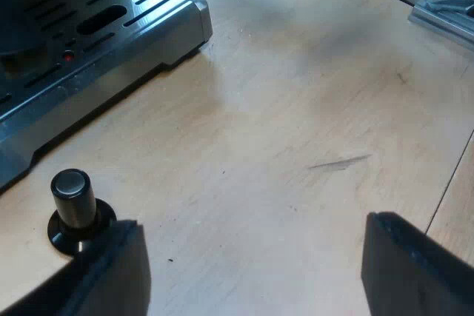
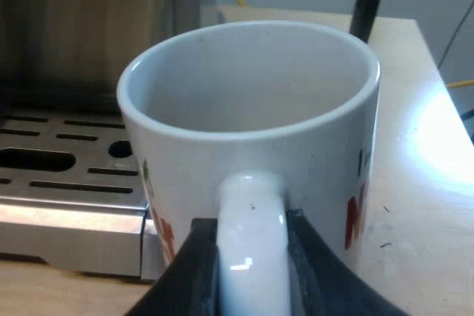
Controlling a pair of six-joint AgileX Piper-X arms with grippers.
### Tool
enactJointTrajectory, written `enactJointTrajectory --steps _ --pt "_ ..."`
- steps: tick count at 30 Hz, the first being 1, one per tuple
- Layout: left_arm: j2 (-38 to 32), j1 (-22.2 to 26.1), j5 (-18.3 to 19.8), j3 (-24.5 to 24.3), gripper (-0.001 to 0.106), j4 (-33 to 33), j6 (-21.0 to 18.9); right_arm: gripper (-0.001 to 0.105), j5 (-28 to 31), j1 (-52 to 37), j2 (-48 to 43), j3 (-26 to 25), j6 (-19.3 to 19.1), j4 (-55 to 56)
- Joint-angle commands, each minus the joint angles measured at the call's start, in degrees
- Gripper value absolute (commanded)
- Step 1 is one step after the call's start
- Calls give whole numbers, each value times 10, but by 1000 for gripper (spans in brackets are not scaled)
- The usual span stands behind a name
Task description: Remove mug from coffee machine
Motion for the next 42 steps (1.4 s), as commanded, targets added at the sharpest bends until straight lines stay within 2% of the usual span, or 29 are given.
enactJointTrajectory --steps 1,9,13,15,19,21,25,28,30,35,42 --pt "-3 -2 6 0 62 1 -7 0 20 0 -5 21 -4 -66" --pt "-3 -2 6 0 62 1 -7 0 40 -22 -5 87 -4 -148" --pt "-3 -2 6 0 62 1 -7 0 13 -69 1 93 -4 -154" --pt "-3 -2 6 0 62 1 -7 0 -50 -116 15 93 -6 -171" --pt "-3 -2 6 0 62 1 -7 0 -129 -189 47 93 -7 -210" --pt "-3 -2 6 0 62 1 -7 0 -188 -241 80 93 -7 -241" --pt "-3 -2 2 0 62 -5 -7 0 -245 -282 119 93 -7 -276" --pt "-3 -2 -29 0 62 -25 -7 0 -271 -306 162 93 -7 -324" --pt "-3 -2 -42 0 62 -38 -7 0 -273 -308 182 93 -9 -346" --pt "-3 -2 -42 0 62 -72 -7 0 -273 -308 254 93 -43 -413" --pt "-3 -2 -42 0 62 -73 -7 0 -273 -308 332 93 -59 -509"
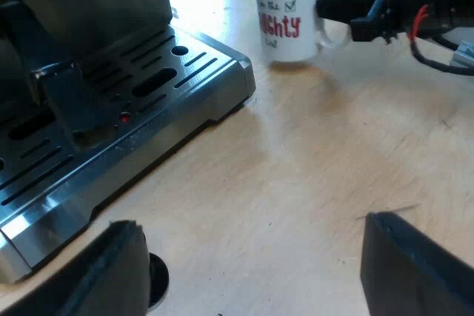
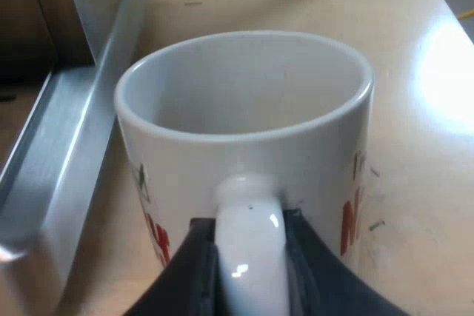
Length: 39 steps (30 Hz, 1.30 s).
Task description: Remove mug from coffee machine
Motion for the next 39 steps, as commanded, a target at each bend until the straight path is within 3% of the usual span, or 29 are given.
enactJointTrajectory --steps 1,10,12,14,17,20,34,35,39 --pt "-3 -2 -7 0 62 -8 -7 0 -2 -4 31 -7 -12 -76" --pt "-3 -2 -7 0 62 -8 -7 1 -1 -4 89 -9 -12 -108" --pt "-3 -2 -7 0 62 -8 -7 10 1 -4 91 -9 -12 -122" --pt "-3 -2 -7 0 62 -8 -7 31 0 -4 90 -9 -11 -125" --pt "-3 -2 -7 0 62 -8 -7 54 0 -4 90 -9 -6 -113" --pt "-3 -2 -7 0 62 -8 -7 62 0 -4 90 -9 -2 -105" --pt "-3 -2 -15 0 62 -7 -7 63 1 -4 32 -9 14 -27" --pt "-3 -2 -15 0 62 -7 -7 63 1 -4 -16 -9 14 34" --pt "-3 -2 -15 0 62 -7 -7 63 1 -4 -65 -9 14 85"
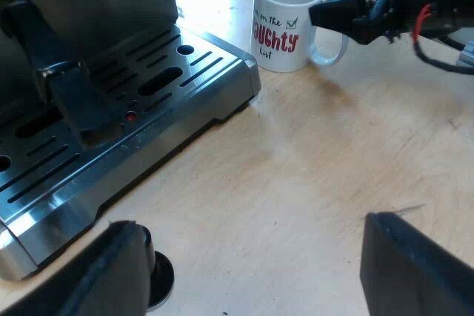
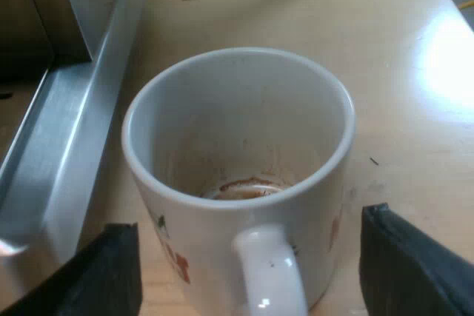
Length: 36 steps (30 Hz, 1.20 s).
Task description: Remove mug from coffee machine
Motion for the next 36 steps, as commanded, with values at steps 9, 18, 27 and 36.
enactJointTrajectory --steps 9,18,27,36 --pt "-3 -2 -51 0 62 -7 -7 63 -2 -4 -169 -8 -2 210" --pt "-3 -2 -51 0 62 -7 -28 63 0 -4 -272 -86 -2 444" --pt "-3 -2 -51 -4 62 -7 -88 63 -13 -4 -282 -196 -21 613" --pt "10 -2 -77 -61 63 -7 -109 63 -48 -4 -274 -289 -37 709"
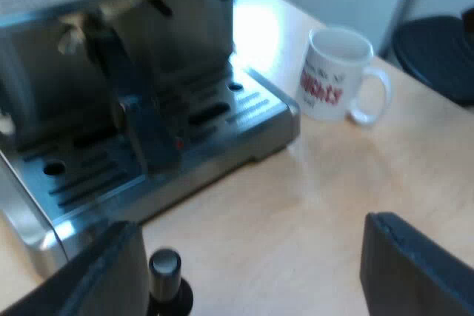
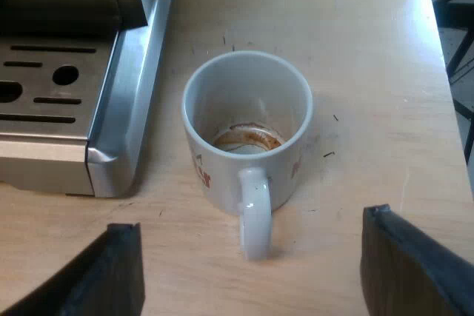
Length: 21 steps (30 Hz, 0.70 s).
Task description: Remove mug from coffee machine
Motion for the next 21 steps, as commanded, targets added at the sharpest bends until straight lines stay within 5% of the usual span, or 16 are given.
enactJointTrajectory --steps 1,6,11,21 --pt "15 -2 -11 -23 63 -7 -10 63 -10 -3 7 -29 -10 28" --pt "54 -2 -29 -59 63 -6 -14 63 -18 -3 36 -84 -10 47" --pt "108 -2 -90 -101 63 12 -14 63 -18 -3 103 -149 6 78" --pt "140 70 -97 -133 63 19 -14 63 -17 -5 176 -204 27 76"
